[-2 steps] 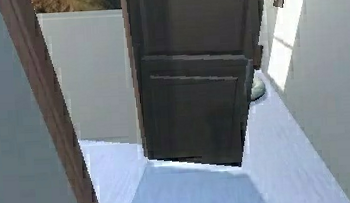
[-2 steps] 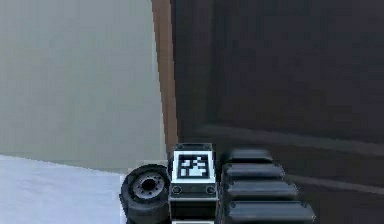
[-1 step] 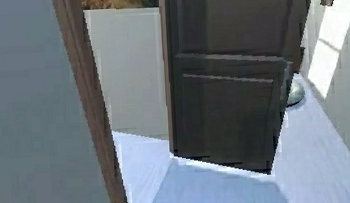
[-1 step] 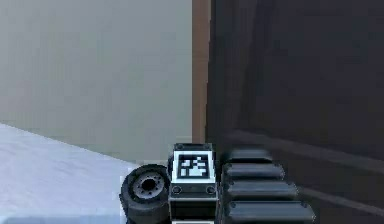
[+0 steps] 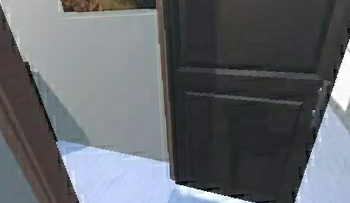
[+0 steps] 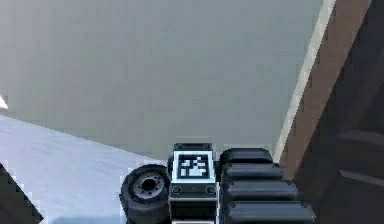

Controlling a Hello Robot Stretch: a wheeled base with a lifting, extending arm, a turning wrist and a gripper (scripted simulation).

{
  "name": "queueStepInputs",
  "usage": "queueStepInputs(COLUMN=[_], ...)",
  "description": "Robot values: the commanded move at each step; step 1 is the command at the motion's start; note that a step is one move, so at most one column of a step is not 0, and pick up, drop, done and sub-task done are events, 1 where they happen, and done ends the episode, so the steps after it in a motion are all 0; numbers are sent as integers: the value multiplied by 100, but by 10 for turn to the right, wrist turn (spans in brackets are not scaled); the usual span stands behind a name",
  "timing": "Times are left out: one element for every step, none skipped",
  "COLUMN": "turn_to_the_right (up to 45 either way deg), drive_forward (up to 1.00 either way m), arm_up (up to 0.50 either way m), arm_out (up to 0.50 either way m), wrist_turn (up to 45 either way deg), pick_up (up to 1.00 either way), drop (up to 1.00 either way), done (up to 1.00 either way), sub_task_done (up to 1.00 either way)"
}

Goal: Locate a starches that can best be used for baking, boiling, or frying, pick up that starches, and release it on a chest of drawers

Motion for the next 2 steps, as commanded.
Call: queueStepInputs(turn_to_the_right=[0, -450], drive_forward=[80, 0], arm_up=[0, 0], arm_out=[0, 0], wrist_turn=[0, 0], pick_up=[0, 0], drop=[0, 0], done=[0, 0], sub_task_done=[0, 0])
